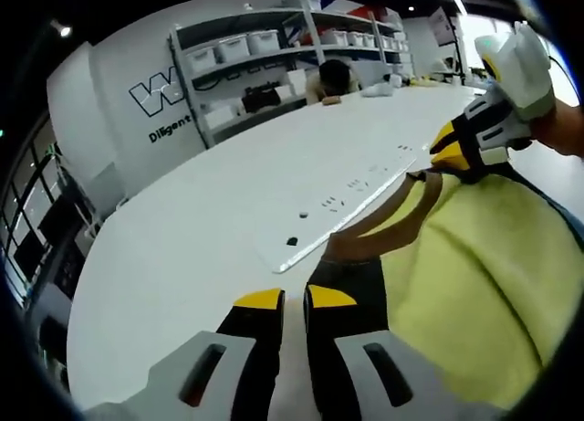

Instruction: Fold the garment on the visible template until the final outline fits inside the template.

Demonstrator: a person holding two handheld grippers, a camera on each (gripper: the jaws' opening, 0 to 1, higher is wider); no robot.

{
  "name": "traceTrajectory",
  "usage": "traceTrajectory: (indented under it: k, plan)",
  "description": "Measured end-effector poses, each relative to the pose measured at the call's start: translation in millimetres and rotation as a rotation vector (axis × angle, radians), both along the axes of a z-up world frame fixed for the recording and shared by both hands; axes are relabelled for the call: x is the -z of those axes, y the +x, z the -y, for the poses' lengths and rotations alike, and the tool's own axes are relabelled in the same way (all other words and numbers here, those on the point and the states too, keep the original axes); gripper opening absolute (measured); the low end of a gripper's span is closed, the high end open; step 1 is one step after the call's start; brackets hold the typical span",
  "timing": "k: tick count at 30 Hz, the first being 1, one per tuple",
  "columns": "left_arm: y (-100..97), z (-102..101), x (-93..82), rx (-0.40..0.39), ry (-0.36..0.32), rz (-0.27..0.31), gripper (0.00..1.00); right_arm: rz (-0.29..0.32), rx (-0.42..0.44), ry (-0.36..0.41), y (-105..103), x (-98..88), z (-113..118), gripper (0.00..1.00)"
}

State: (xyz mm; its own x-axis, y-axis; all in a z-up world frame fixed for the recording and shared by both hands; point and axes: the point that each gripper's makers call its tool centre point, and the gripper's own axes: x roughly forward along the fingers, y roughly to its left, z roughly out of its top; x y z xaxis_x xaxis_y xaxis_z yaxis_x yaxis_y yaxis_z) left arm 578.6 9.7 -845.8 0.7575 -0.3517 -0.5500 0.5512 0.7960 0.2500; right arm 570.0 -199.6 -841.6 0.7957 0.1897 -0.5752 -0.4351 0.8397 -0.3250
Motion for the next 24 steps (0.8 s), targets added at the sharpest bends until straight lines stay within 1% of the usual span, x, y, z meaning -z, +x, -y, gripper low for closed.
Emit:
traceTrajectory:
  k: [4, 9, 13, 22, 24]
  plan:
    - [-3.6, -3.2, -6.3, -0.01, -0.006, 0.001, 0.07, -0.003, 0.005, 0.012, -6.5, -4.7, -0.1, 0.06]
    - [-16.7, -3.4, -14.6, -0.008, -0.011, 0.005, 0.07, 0.001, 0.0, 0.019, -20.0, -13.8, -4.0, 0.06]
    - [-32.1, -4.5, -25.5, -0.011, -0.03, 0.01, 0.07, 0.001, -0.001, 0.023, -34.2, -21.9, -5.2, 0.07]
    - [-70.9, -4.6, -34.7, 0.009, -0.032, 0.006, 0.07, 0.003, -0.004, 0.032, -73.3, -35.4, -9.7, 0.07]
    - [-77.2, -5.0, -35.7, 0.011, -0.032, 0.005, 0.06, 0.004, -0.005, 0.035, -79.1, -37.1, -10.5, 0.07]
